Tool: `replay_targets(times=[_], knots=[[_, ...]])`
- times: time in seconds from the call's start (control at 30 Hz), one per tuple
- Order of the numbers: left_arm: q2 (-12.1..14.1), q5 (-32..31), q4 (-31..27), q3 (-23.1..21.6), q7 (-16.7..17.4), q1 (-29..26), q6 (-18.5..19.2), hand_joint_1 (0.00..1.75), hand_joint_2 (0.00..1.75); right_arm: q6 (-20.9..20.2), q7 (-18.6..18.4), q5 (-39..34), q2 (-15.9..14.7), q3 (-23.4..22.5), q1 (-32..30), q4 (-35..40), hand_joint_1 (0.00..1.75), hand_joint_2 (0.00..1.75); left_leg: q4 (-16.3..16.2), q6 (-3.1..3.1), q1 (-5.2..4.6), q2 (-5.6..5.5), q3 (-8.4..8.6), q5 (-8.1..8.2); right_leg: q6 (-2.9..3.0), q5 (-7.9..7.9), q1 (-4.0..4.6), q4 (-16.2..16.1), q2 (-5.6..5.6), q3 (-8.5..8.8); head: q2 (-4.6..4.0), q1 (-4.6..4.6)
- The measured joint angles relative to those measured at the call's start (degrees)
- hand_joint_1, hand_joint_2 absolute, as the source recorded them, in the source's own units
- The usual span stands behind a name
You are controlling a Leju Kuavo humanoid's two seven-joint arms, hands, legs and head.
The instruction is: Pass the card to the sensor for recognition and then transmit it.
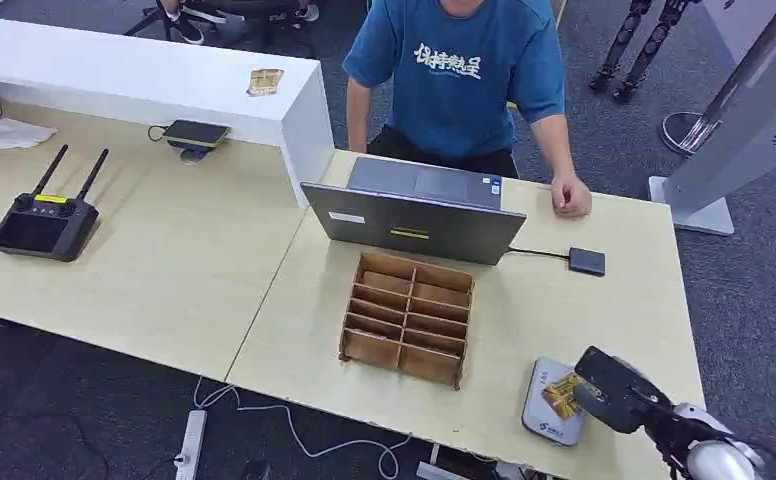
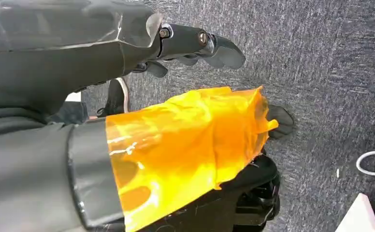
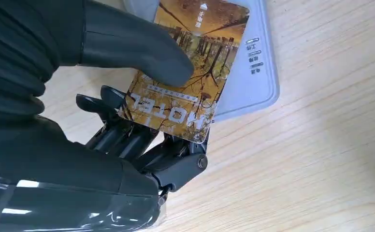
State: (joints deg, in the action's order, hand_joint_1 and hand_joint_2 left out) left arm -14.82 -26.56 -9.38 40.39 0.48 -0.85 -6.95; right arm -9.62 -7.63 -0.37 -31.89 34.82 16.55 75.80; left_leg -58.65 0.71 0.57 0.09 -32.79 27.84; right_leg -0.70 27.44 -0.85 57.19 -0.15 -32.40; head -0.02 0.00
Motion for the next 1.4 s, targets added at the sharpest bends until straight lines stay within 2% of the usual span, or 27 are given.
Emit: replay_targets(times=[0.13,0.3,0.47,0.63,0.7,0.87,1.2,1.4], knots=[[0.00,0.00,0.00,0.00,0.00,0.00,0.00,0.00,0.00,0.68,0.85,-0.35,-0.15,0.33,-0.05,0.33,1.75,1.75,0.00,0.00,0.00,0.00,0.00,0.00,0.00,0.00,0.00,0.00,0.00,0.00,0.00,0.00],[-0.09,0.22,0.00,0.00,-0.35,-0.02,0.02,0.00,0.00,4.86,4.86,-0.70,0.44,-0.86,-1.03,1.62,1.75,1.75,0.00,0.00,0.00,-0.01,-0.03,0.00,0.00,0.00,0.01,0.00,-0.01,0.00,0.00,0.00],[-0.37,0.37,0.00,0.02,-0.74,-0.02,0.02,0.00,0.00,7.64,7.80,0.45,2.20,-3.71,-2.19,3.56,1.75,1.75,0.00,0.00,0.01,-0.02,-0.05,0.00,0.00,0.00,0.01,0.00,-0.03,-0.01,0.00,0.02],[-0.55,0.35,0.00,0.11,-1.22,-0.02,0.02,0.00,0.00,14.72,13.31,4.88,6.58,-10.04,-4.48,8.05,1.75,1.75,0.00,0.00,0.01,-0.03,-0.07,0.00,0.00,0.00,0.01,0.01,-0.03,-0.05,0.00,0.00],[-0.57,0.17,0.00,0.11,-1.25,-0.02,0.02,0.00,0.00,16.70,13.83,5.96,8.61,-13.32,-5.13,10.50,1.75,1.75,0.00,0.00,0.02,-0.03,-0.10,0.00,0.00,0.01,0.02,0.01,-0.05,-0.07,0.00,0.00],[-0.63,-0.15,0.00,0.11,-1.25,-0.02,0.02,0.00,0.00,17.38,14.08,6.36,11.30,-17.79,-5.86,13.60,1.75,1.75,0.00,0.00,0.01,-0.03,-0.12,0.00,0.00,0.01,0.01,0.01,-0.04,-0.08,0.00,0.00],[-0.63,-0.46,0.00,0.11,-1.25,-0.02,0.11,0.00,0.00,17.66,14.95,7.15,13.49,-21.09,-6.28,14.88,1.75,1.75,0.00,0.00,0.01,-0.03,-0.15,0.00,0.00,0.01,0.01,0.01,-0.04,-0.09,0.00,0.00],[-0.61,-1.64,0.00,0.11,-1.09,0.00,0.68,0.00,0.00,18.84,13.75,9.37,14.58,-22.58,-1.97,12.84,1.75,1.75,0.00,0.01,0.01,0.01,-0.14,-0.01,0.00,0.00,0.01,0.02,0.01,-0.12,0.00,0.00]])
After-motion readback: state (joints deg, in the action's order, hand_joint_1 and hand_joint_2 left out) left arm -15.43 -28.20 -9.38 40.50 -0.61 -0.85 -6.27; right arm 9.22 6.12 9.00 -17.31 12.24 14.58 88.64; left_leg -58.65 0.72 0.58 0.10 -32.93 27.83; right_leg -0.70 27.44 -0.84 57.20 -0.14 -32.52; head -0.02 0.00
